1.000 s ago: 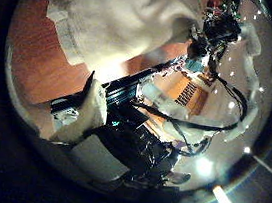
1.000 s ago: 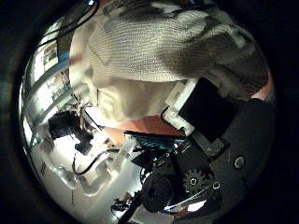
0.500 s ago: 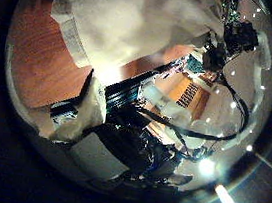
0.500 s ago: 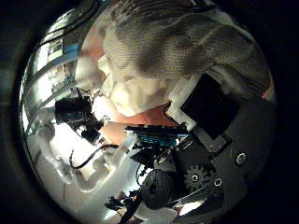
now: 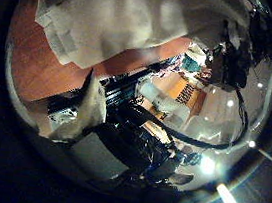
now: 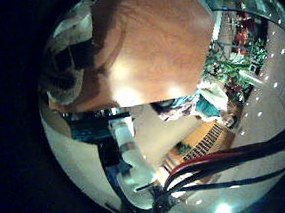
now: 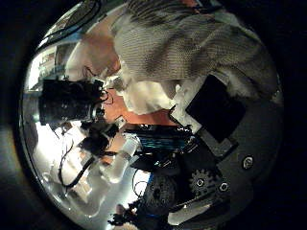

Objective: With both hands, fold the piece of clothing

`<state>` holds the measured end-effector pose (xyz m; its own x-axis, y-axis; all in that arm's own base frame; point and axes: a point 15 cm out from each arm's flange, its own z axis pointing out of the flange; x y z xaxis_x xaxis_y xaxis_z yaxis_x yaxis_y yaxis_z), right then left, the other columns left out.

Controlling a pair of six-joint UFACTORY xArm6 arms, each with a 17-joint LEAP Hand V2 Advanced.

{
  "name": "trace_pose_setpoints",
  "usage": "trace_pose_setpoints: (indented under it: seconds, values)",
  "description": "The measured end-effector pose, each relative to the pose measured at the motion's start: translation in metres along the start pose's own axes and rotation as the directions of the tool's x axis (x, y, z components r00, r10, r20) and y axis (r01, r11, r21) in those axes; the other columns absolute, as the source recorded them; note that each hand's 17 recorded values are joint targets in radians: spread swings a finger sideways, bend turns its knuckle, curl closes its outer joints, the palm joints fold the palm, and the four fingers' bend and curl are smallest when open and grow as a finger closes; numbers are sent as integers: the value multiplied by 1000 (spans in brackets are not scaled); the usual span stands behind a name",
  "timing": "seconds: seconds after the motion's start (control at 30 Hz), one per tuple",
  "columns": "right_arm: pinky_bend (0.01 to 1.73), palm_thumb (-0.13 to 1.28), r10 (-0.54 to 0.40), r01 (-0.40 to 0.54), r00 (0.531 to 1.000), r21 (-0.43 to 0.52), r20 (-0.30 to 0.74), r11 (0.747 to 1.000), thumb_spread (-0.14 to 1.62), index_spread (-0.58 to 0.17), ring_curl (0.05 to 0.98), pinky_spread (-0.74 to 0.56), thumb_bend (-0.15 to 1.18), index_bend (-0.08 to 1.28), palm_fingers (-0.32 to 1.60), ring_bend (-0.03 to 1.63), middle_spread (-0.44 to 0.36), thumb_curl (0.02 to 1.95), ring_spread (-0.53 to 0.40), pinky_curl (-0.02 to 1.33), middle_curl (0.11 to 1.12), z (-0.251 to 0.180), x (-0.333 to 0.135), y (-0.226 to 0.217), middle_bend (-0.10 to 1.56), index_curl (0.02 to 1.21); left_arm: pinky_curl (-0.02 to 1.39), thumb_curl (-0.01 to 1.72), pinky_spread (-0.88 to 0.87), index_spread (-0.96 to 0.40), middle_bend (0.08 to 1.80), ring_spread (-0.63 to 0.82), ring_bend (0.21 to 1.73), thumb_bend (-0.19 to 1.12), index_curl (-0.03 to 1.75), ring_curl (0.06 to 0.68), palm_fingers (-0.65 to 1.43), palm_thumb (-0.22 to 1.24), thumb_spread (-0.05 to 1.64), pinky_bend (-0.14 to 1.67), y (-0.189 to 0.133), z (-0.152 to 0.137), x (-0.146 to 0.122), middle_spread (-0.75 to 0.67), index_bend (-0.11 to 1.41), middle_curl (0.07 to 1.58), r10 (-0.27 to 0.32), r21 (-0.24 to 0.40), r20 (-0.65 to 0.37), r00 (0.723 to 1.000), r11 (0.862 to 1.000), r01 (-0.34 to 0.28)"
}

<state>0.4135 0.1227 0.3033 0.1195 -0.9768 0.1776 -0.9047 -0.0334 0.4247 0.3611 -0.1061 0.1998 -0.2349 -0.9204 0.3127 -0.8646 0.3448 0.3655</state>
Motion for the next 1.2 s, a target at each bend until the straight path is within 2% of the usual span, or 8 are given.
trace_pose_setpoints:
  seconds: [0.4,0.67,0.77,0.93,1.0,1.07,1.13,1.2]
  values:
    - [1258,987,-77,74,994,-35,-72,997,1122,-268,633,-237,-14,1065,1154,1421,-149,752,-193,761,797,27,-64,-15,1290,857,333,441,434,13,185,296,720,-10,347,227,101,571,1237,442,48,-45,-64,256,174,307,-120,119,-15,993,985,121]
    - [1234,852,-99,101,994,34,-43,994,1140,-270,622,-257,-36,1034,1161,1424,-156,729,-197,756,779,22,-81,-30,1281,840,331,450,430,5,183,292,709,-13,352,221,112,581,1222,430,76,-43,-91,253,176,310,-178,132,-8,984,975,177]
    - [1184,783,-115,116,993,31,-18,993,1164,-302,589,-342,-31,863,1046,1394,-185,687,-220,706,740,23,-88,-29,1211,804,331,451,430,5,182,291,707,-13,352,219,114,582,1220,428,80,-42,-93,250,176,310,-185,132,-9,983,974,185]
    - [1294,745,-148,149,982,6,113,989,1198,-362,555,-468,-19,377,776,1362,-275,637,-269,668,679,20,-110,-22,1060,706,331,452,430,4,180,291,705,-14,354,217,116,583,1218,425,85,-39,-93,246,179,309,-188,129,-9,982,974,188]
    - [1370,747,-179,183,966,-2,186,983,1206,-366,549,-509,-14,169,619,1394,-289,619,-284,654,637,17,-119,-19,884,649,331,452,430,4,181,291,704,-14,355,216,118,583,1218,423,86,-38,-94,245,177,309,-191,128,-10,982,973,191]
    - [1385,751,-215,223,938,0,270,975,1212,-373,529,-520,-13,112,550,1388,-303,607,-288,629,595,11,-126,-15,759,574,331,454,430,4,181,291,703,-12,355,216,118,586,1219,422,87,-38,-93,244,176,308,-194,126,-11,981,973,193]
    - [1349,756,-238,250,904,11,354,968,1217,-367,515,-424,-11,180,275,1305,-235,597,-264,639,563,1,-126,-13,640,571,331,455,430,4,181,291,703,-13,355,215,118,586,1220,421,87,-37,-92,244,176,307,-197,124,-10,980,973,197]
    - [1276,768,-251,272,867,12,431,962,1222,-370,486,-336,-10,203,186,1230,-194,587,-226,623,540,-7,-125,-10,600,556,331,456,430,4,181,291,703,-13,356,215,119,587,1220,421,88,-37,-91,244,176,307,-201,123,-11,980,972,201]
